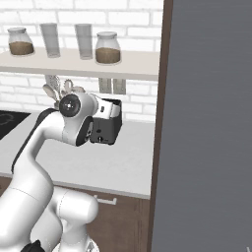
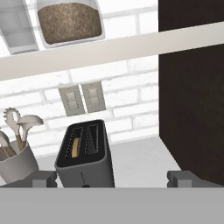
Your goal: Start the toaster. Once the lever pops up, take the bread to the plate on the dining counter.
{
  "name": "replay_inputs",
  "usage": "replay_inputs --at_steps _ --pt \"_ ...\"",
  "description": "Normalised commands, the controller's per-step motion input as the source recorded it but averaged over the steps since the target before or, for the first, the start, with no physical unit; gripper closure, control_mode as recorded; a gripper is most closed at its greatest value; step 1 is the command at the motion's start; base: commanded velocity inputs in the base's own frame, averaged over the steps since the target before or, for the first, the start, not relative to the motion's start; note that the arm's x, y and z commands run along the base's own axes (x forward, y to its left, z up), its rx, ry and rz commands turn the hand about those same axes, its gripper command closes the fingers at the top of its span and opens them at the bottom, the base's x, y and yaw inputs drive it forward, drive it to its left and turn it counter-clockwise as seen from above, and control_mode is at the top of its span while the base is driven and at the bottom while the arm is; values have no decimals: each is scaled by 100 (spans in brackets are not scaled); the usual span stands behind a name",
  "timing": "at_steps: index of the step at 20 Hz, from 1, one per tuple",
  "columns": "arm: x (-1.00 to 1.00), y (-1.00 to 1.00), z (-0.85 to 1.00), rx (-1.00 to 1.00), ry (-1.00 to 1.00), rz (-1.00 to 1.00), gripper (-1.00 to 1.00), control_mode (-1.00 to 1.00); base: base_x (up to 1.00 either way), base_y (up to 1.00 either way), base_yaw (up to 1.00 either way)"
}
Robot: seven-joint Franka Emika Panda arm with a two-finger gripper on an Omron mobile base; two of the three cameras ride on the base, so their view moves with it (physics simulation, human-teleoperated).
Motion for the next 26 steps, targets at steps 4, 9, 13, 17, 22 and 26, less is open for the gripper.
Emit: replay_inputs --at_steps 4,9,13,17,22,26 --pt "0 0 0 0 0 0 -100 -100 0 0 0" --pt "0 0 0 0 0 0 -100 -100 0 0 0" --pt "0 0 0 0 0 0 -100 -100 0 0 0" --pt "0 0 0 0 0 0 -100 -100 0 0 0" --pt "0 0 0 0 0 0 -100 -100 0 0 0" --pt "0 0 0 0 0 0 -100 -100 0 0 0"
